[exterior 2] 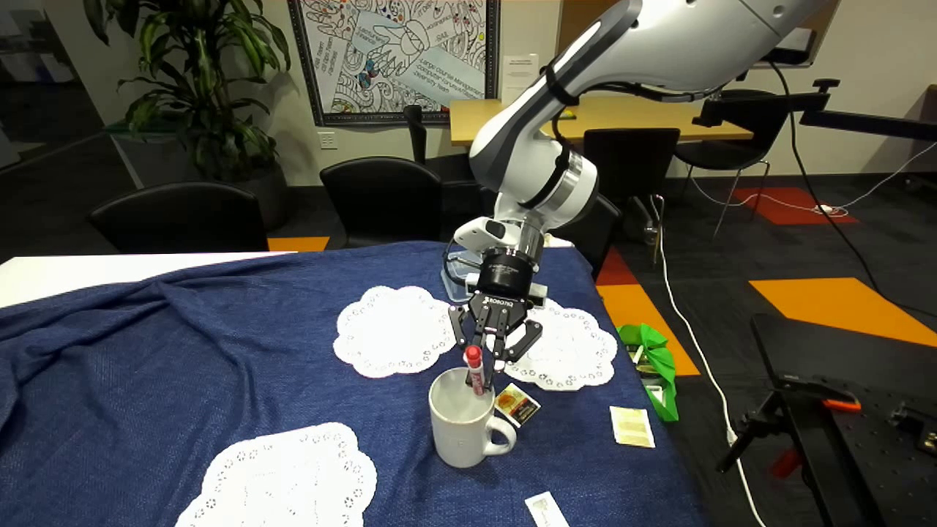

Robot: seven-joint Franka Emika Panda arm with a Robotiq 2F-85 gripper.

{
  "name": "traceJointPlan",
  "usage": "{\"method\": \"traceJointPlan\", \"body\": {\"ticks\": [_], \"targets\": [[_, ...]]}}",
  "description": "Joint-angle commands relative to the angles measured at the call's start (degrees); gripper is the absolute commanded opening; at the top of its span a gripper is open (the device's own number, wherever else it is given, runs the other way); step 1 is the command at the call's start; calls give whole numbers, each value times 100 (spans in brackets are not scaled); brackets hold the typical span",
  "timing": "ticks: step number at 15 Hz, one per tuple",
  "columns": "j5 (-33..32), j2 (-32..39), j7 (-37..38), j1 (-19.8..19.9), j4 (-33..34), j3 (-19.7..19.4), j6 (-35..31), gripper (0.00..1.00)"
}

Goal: Pick up the marker and put it in the mug.

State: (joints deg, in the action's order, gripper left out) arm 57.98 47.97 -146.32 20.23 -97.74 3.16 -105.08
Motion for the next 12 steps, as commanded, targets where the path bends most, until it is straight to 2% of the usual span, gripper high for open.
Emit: {"method": "traceJointPlan", "body": {"ticks": [1, 2, 4, 6, 7, 8, 12], "targets": [[250, 5, -413, -118, -16, -129, -103, 5], [278, 27, -458, -122, -2, -141, -97, 5], [3, 107, -288, 212, 124, 294, -309, 5], [-13, 167, -289, 245, 162, 375, -435, 6], [-15, 196, -289, 252, 172, 401, -488, 45], [-28, 218, -288, 273, 181, 441, -533, 46], [-56, 282, -288, 356, 200, 552, -604, 75]]}}
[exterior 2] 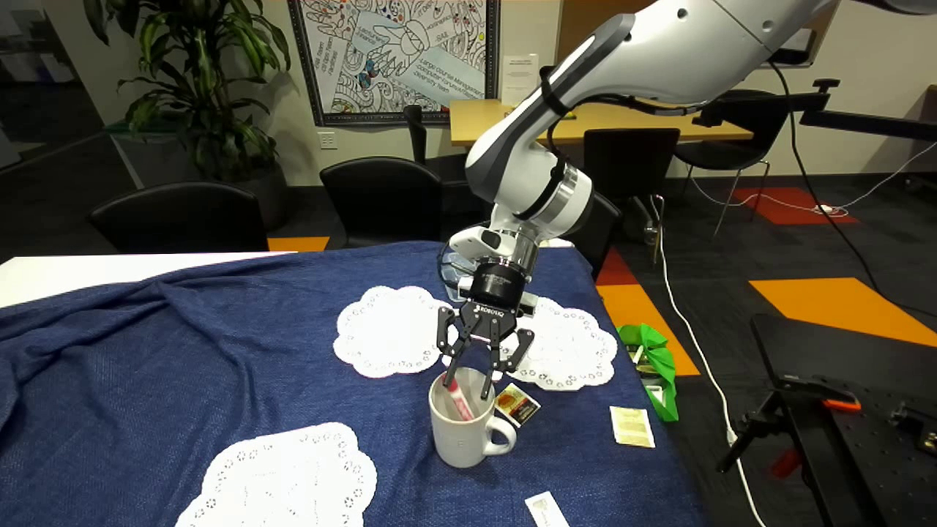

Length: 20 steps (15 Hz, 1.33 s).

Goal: Pick up the marker and put it in the mug.

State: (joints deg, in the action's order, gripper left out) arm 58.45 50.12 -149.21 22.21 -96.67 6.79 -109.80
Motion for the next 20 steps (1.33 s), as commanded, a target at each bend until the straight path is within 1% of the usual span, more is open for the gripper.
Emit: {"method": "traceJointPlan", "body": {"ticks": [1, 2, 3, 4, 9, 14, 15, 20], "targets": [[-106, 78, 0, 173, 94, 204, -134, 83], [-110, 65, 0, 189, 74, 215, -136, 90], [-122, 37, 0, 198, 43, 221, -143, 99], [-111, -16, 0, 196, -8, 216, -152, 100], [-115, -388, 0, 100, -325, 94, -34, 100], [-86, -985, 38, 52, -765, 53, -37, 100], [92, -1143, 13, -201, -823, -247, 111, 100], [-13, -1935, 243, -563, -1291, -555, 176, 100]]}}
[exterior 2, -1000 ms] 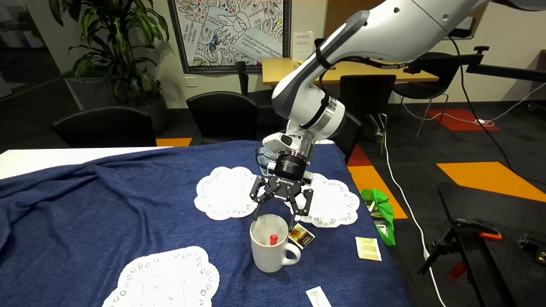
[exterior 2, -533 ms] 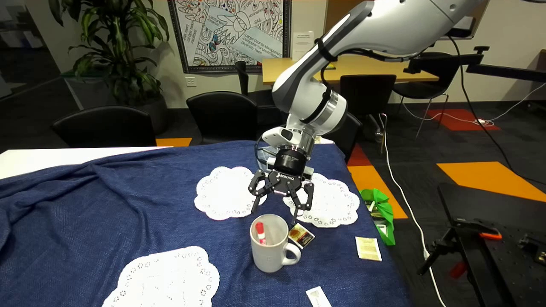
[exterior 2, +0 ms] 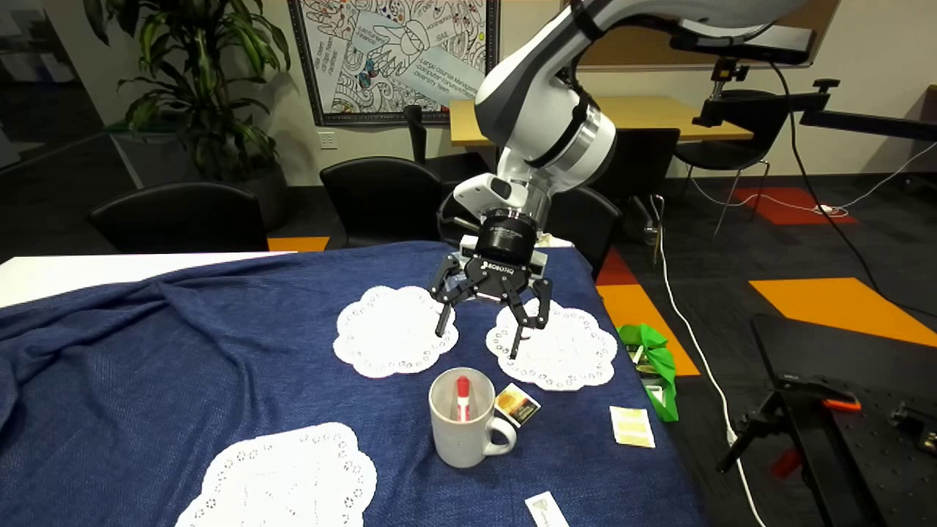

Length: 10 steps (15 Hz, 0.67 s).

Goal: Pick up the marker and put it in the mug.

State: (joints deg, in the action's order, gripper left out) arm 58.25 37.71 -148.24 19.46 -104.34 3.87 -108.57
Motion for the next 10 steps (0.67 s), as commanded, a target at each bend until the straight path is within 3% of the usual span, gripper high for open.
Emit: {"method": "traceJointPlan", "body": {"ticks": [1, 10], "targets": [[-8, -884, 153, -363, -638, -311, 43, 100], [-147, -2021, 225, -793, -1167, -566, 146, 100]]}}
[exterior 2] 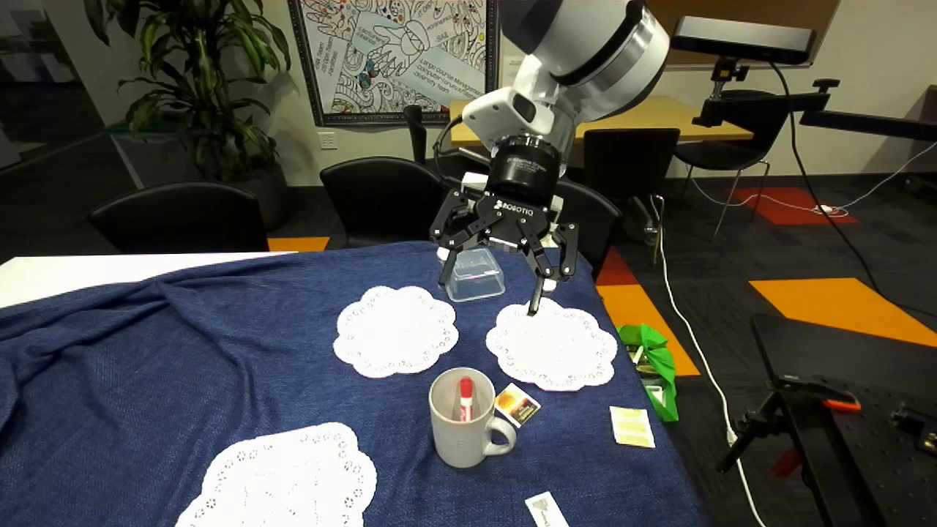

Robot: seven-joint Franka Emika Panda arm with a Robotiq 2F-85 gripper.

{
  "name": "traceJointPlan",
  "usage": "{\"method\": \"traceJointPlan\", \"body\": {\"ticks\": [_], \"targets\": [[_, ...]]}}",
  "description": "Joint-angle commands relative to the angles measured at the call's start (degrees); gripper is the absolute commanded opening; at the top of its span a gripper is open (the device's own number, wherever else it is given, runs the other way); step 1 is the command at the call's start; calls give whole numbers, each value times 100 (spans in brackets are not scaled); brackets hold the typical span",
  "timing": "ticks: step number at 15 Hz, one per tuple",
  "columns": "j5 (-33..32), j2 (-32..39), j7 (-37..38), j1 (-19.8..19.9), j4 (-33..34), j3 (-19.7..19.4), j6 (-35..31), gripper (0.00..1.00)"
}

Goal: Pick up the marker and put it in the mug.

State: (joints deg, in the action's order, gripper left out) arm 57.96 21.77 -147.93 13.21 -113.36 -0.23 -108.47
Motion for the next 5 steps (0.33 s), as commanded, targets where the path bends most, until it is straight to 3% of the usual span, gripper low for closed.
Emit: {"method": "traceJointPlan", "body": {"ticks": [1, 2, 5], "targets": [[-202, -463, 217, -196, -254, -170, 222, 100], [-47, -162, 19, -176, -52, -165, 103, 100], [-121, -277, 99, -219, -100, -179, 156, 100]]}}
